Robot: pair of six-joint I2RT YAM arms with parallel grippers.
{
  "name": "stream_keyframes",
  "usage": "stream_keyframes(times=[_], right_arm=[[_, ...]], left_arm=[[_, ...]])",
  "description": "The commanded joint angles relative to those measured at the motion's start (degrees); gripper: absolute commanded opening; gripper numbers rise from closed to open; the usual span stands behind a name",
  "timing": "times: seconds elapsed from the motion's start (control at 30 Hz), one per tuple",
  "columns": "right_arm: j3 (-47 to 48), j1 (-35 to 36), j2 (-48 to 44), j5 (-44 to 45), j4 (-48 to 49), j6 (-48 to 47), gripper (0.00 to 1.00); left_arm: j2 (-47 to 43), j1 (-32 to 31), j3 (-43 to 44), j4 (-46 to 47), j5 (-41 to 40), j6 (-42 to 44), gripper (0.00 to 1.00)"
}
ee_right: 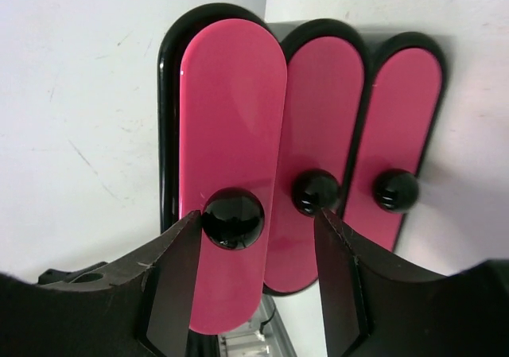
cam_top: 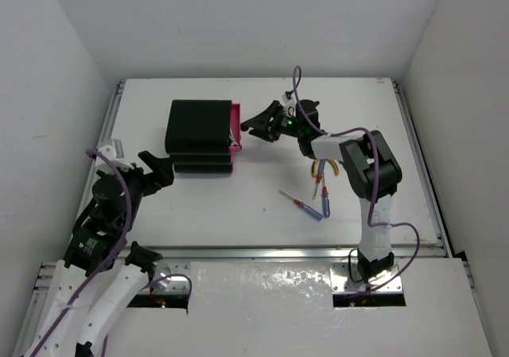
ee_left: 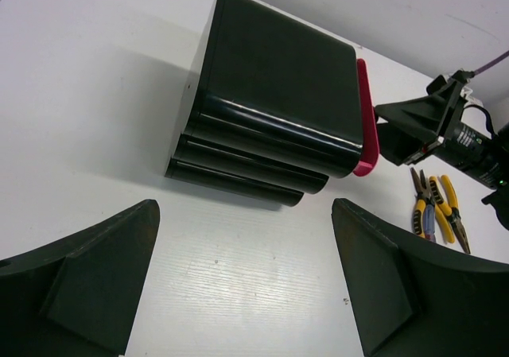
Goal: Sort the tools into containers
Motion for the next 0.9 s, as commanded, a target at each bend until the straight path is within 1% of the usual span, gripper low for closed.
stream_keyframes(times=[0.0, 0.13, 0.37, 0.87], right_arm=[[-3.44, -1.36, -1.77, -0.35, 3.58, -1.02, 0.55], [-2.13, -1.28, -0.02, -2.55, 4.99, -0.84, 0.55], [5.77, 1.79, 1.30, -2.99, -2.65, -4.18, 0.54], [11.40, 4.08, 5.09, -1.59, -5.56, -3.65, 0.51]], left_arm=[[-0.47, -0.61, 0.27, 2.64, 0.55, 0.78, 0.88], [-0.39, -0.61, 0.27, 2.72, 0.72, 0.87, 0.88], [-0.03, -0.61, 0.27, 2.81, 0.81, 0.95, 0.88], [-0.30, -0.61, 0.27, 2.90, 1.07, 1.13, 0.88]])
